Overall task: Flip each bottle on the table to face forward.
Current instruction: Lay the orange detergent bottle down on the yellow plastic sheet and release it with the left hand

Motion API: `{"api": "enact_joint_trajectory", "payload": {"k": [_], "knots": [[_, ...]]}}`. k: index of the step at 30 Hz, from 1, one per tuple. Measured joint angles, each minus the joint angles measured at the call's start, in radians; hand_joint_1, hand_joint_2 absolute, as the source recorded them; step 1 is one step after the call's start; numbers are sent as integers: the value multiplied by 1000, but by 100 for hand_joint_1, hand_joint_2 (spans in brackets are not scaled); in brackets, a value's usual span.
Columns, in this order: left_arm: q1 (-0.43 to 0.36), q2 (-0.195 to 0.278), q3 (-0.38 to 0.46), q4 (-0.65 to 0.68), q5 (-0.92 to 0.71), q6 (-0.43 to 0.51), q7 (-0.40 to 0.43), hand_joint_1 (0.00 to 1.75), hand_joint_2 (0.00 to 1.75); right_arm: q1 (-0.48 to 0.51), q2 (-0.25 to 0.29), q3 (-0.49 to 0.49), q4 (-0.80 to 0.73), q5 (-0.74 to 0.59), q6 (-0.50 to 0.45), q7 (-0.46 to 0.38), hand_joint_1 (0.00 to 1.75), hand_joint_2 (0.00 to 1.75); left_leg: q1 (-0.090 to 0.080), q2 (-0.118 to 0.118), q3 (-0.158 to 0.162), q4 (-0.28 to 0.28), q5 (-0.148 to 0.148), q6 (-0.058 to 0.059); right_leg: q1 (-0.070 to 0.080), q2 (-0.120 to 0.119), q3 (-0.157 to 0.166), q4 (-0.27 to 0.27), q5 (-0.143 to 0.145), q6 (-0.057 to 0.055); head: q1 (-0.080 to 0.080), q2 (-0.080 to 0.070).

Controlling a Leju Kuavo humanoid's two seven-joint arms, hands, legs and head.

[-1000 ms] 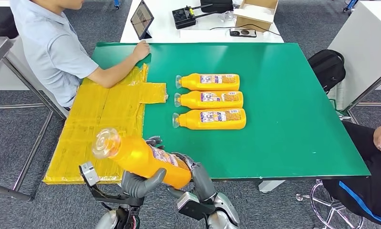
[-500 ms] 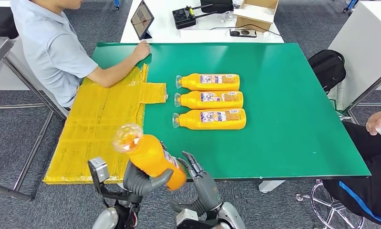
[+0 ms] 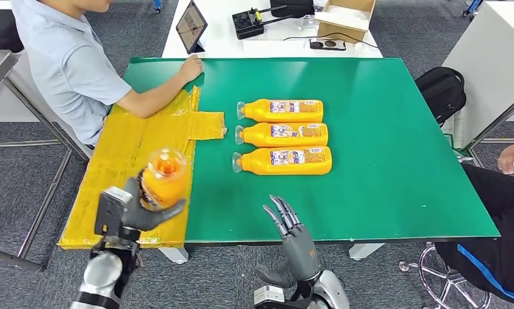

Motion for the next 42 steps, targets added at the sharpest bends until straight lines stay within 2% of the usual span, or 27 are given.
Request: {"api": "enact_joint_trajectory", "payload": {"k": [6,8,12,15,17,18,19,22,23,26,27,29,30,31,33,37,42], "knots": [[-15,15,32,0,-8,0,2,175,175,5,-13,0,-29,0,0,0,0,0,0,0,0,0,0,0,0,0,0,0,0,0,0,0],[-22,19,36,1,-54,30,4,175,175,6,-16,0,-38,-4,0,0,0,0,0,0,0,0,0,0,0,0,0,0,0,0,0,0],[-85,41,39,21,-331,152,51,175,175,5,-22,5,-55,-33,1,0,0,0,0,0,0,0,0,0,0,0,0,0,0,0,0,0],[-160,63,17,76,-561,165,132,175,175,3,-25,13,-63,-42,25,0,0,0,0,-1,1,0,1,0,0,-1,0,0,0,0,0,0],[-237,73,-14,164,-725,147,191,175,175,-2,-25,24,-69,-50,52,0,0,0,1,-2,1,0,2,0,0,-1,1,0,1,0,0,0],[-277,75,-30,220,-781,137,210,168,175,-5,-24,32,-71,-55,65,0,0,0,0,-2,1,0,3,1,0,-2,1,0,1,0,0,0],[-316,74,-45,277,-822,131,224,151,175,-9,-23,41,-72,-62,73,0,0,0,0,-2,1,0,3,1,0,-2,1,0,1,0,0,0],[-417,64,-91,457,-904,128,249,129,175,-17,-19,68,-72,-81,87,0,0,0,0,-1,1,0,3,1,0,-1,1,0,2,0,0,0],[-441,58,-101,513,-907,128,247,135,175,-19,-18,77,-72,-88,88,0,0,0,0,-1,1,0,3,1,0,-1,1,0,2,0,0,0],[-488,39,-108,631,-885,127,227,135,175,-22,-18,98,-72,-109,87,0,0,0,0,-1,0,0,3,1,0,-1,1,0,2,1,0,0],[-500,35,-111,658,-888,126,226,128,175,-23,-18,102,-72,-117,87,0,0,0,0,-1,0,0,3,1,0,-1,0,0,2,1,0,0],[-528,30,-123,704,-909,107,239,100,175,-25,-19,109,-72,-133,89,0,0,0,0,-1,0,0,3,1,0,-1,0,0,1,1,0,0],[-543,29,-131,727,-925,87,251,74,175,-26,-20,112,-72,-140,91,0,0,0,0,-1,-1,0,3,1,0,-1,0,0,1,1,0,0],[-558,29,-139,749,-939,64,264,55,175,-28,-21,114,-72,-147,92,0,0,0,0,-1,-1,0,3,1,0,-1,0,0,1,1,0,0],[-586,28,-153,794,-954,16,284,31,175,-31,-21,119,-72,-157,94,0,0,0,0,-1,-1,0,3,1,0,-1,0,0,1,1,0,0],[-625,28,-160,881,-917,-70,285,5,175,-39,-21,127,-72,-179,93,0,0,0,0,-1,-1,0,3,1,0,-1,0,0,1,1,0,0],[-644,29,-162,951,-908,-103,292,0,175,-52,-22,142,-69,-208,92,0,0,0,0,-1,-1,0,3,1,0,-1,0,0,1,1,0,0]]}}
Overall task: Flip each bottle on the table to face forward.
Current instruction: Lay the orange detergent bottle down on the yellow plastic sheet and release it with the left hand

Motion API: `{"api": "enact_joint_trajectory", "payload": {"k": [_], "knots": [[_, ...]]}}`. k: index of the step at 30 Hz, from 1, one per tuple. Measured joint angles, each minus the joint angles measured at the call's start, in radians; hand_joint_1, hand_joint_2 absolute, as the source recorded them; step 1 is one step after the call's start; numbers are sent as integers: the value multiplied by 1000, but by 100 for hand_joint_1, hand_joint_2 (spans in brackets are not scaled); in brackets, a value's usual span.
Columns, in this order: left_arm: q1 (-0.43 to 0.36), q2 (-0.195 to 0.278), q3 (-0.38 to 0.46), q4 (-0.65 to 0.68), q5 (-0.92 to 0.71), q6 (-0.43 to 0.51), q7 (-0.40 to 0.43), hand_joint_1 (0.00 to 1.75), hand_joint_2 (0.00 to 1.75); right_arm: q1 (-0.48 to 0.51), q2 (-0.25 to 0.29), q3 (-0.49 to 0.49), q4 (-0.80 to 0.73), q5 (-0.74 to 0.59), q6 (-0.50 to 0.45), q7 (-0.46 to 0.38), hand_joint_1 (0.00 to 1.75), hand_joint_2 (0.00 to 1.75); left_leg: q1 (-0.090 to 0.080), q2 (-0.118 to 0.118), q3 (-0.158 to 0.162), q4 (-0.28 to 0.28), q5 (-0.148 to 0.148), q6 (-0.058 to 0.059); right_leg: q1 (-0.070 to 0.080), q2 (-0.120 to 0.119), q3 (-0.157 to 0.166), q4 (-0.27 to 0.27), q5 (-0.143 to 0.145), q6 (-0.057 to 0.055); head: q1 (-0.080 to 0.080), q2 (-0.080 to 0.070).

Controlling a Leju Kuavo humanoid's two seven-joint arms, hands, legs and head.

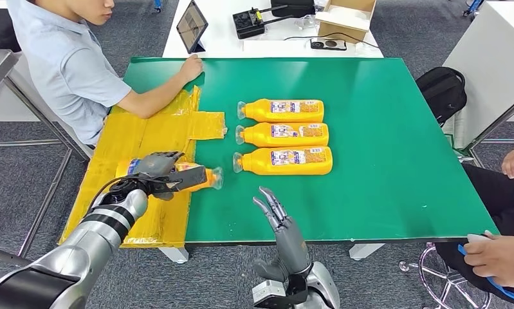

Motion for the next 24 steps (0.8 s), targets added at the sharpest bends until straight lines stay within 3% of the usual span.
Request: {"api": "enact_joint_trajectory", "payload": {"k": [6,12,19,24], "knots": [[-33,1,2,53,43,-78,-8,0,175,-18,0,12,8,-22,0,0,0,0,0,0,0,0,0,0,0,0,0,0,0,0,0,0],[-48,8,25,78,109,-133,-74,0,175,-32,-1,28,18,-50,-2,0,0,0,0,-1,1,0,0,0,0,0,2,0,0,0,0,0],[-52,13,46,87,136,-152,-100,0,175,-41,-4,44,26,-60,-5,0,0,0,0,-1,1,0,0,0,0,0,3,0,0,0,0,0],[-42,19,88,81,257,-154,-212,0,175,-48,-11,60,29,-85,-24,0,0,0,0,-1,2,0,0,0,0,0,3,0,0,0,0,0]]}}
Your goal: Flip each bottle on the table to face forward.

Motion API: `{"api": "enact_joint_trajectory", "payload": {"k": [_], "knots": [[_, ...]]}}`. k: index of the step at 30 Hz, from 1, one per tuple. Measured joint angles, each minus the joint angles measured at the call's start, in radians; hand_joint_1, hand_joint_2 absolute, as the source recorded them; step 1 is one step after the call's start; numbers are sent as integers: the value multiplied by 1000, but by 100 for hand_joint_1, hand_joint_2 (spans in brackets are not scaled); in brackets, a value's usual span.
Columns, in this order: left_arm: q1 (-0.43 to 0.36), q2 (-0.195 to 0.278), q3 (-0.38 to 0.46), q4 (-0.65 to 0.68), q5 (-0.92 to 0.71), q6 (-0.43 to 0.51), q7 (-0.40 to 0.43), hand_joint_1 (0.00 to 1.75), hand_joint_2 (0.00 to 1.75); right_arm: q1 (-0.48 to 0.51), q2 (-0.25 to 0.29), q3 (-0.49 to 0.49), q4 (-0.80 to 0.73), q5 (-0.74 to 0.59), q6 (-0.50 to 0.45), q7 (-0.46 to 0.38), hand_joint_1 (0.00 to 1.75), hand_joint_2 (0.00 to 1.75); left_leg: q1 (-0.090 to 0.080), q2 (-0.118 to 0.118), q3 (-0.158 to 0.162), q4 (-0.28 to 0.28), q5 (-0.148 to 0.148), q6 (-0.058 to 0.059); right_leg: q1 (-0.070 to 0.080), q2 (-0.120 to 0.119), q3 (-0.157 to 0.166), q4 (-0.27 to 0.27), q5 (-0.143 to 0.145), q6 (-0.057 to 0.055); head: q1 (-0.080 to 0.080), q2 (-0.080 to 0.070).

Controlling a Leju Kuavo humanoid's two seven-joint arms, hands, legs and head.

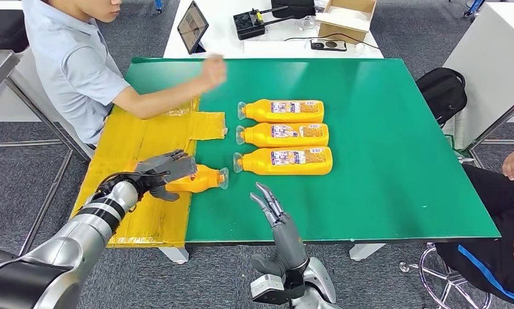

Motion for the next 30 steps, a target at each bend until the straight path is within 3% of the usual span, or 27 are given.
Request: {"api": "enact_joint_trajectory", "payload": {"k": [5,16,20,26,30], "knots": [[65,0,78,-111,228,32,-126,0,175,-5,-12,25,0,-23,-19,0,0,0,0,1,0,0,0,0,0,0,-1,0,0,0,0,0],[289,2,181,-587,536,107,-158,0,175,1,-34,36,-3,24,-48,0,0,0,0,1,-1,0,-1,0,0,0,-2,0,0,0,0,0],[379,2,195,-741,608,150,-158,0,175,19,-36,-29,4,215,-62,4,0,175,0,1,-1,0,-1,0,0,0,-2,0,-1,0,0,0],[560,-21,213,-975,657,318,-161,0,175,58,-38,-243,3,466,-22,130,0,175,-1,0,-2,0,-1,0,0,0,-2,-1,-1,0,0,0],[686,-49,215,-1107,602,447,-152,0,175,84,-47,-383,-32,605,49,293,0,175,-1,1,-2,0,-3,0,-1,0,-3,-1,-1,0,0,0]]}}
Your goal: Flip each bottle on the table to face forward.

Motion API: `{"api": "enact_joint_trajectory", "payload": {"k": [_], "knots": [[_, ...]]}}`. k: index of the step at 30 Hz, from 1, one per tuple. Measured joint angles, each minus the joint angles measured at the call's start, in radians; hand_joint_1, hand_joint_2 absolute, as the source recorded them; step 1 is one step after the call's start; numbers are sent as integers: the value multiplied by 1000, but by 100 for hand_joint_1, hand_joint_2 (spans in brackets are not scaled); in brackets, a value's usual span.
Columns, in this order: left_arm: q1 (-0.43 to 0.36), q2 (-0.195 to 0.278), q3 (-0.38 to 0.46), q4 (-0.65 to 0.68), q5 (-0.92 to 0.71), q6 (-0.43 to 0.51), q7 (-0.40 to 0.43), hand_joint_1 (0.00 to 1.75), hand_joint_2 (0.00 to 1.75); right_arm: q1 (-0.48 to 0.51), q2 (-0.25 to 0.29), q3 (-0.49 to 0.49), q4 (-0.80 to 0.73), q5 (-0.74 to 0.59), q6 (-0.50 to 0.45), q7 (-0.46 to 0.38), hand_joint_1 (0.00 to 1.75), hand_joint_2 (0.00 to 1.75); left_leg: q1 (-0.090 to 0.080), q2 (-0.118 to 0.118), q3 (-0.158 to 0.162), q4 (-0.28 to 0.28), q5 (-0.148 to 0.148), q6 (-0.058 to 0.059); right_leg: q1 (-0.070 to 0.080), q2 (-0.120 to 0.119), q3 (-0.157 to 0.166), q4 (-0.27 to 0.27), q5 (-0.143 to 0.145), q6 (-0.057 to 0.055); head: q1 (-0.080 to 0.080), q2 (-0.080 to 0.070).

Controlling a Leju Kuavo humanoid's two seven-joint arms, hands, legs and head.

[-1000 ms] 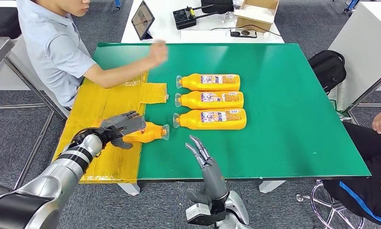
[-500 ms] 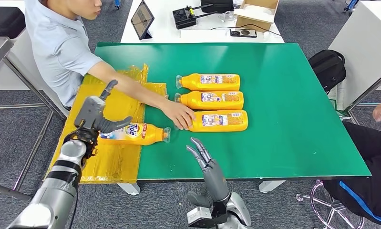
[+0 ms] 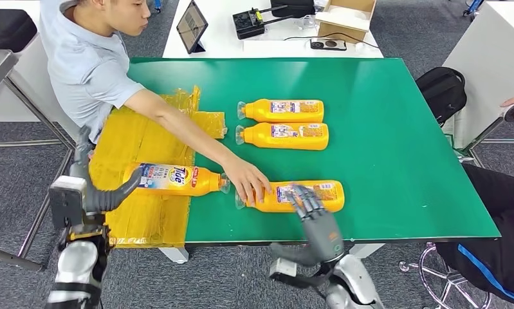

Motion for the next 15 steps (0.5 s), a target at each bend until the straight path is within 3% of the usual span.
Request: {"api": "enact_joint_trajectory", "payload": {"k": [2,6,15], "knots": [[64,-15,-2,-60,-20,30,4,0,175,11,-10,-67,-17,48,36,62,0,175,0,0,0,0,0,0,0,0,0,0,0,0,0,0],[142,-30,-12,-140,-52,51,7,0,175,23,-23,-162,-36,89,83,100,0,175,0,0,0,0,-1,0,0,0,0,0,0,0,0,0],[181,-49,-33,-211,20,-16,37,0,175,9,-24,-211,-24,148,187,182,0,175,1,0,0,0,0,0,1,0,0,0,0,0,0,0]]}}
